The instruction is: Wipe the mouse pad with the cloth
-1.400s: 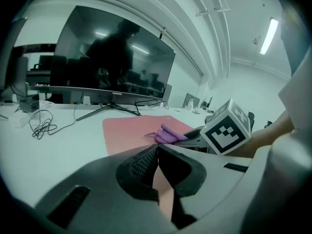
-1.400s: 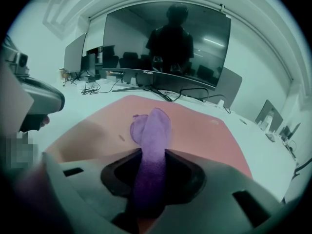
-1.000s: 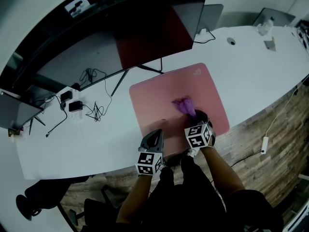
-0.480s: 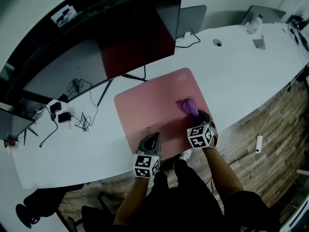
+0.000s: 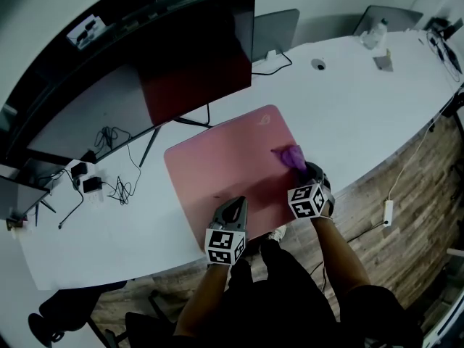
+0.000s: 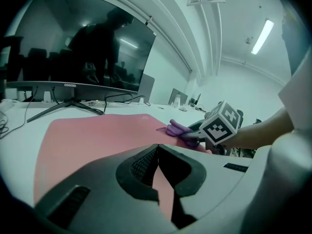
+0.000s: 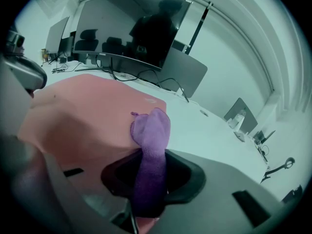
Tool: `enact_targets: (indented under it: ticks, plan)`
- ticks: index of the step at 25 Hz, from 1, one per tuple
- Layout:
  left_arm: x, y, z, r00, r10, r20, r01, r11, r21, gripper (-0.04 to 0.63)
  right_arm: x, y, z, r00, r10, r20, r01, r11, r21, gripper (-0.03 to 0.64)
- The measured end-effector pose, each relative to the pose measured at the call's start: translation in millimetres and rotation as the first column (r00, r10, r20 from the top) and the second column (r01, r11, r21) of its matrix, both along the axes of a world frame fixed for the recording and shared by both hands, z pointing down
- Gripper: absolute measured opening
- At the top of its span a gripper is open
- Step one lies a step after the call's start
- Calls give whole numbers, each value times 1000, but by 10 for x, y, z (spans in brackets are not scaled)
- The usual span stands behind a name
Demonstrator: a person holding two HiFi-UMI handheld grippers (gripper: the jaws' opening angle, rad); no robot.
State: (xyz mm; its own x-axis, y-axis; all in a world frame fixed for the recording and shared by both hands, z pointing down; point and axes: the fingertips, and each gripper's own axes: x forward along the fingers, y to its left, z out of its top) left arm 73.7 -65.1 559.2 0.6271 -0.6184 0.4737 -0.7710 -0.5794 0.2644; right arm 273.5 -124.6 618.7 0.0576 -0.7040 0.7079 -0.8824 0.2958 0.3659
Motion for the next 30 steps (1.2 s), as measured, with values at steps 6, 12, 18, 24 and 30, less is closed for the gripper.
enact_targets:
  ticks: [6,12,18,24,30]
  plan:
    - [-90,36,11,1000,-14,-11,14,1000,-13,21,-30,62,-166,999,47,22,-47,998,41,117]
    - [-329,53,-71,999,-40,-10,40,999,5,21,-298,169,-523,995,20,97,-29,995,92,117]
    - [-801,67,-149,990,-137,-29,137,990,13,21,-845,305,-881,974,-38,222,8,991,131,117]
    - [-1315,192,-189,975,-219,-28,219,976,17,21,-1446,489,-1048,939,-115,324,76,989,129,118]
    - [-1685,370,-144,966,-259,-6,259,966,16,21,-2030,705,-886,904,-160,397,137,987,87,117]
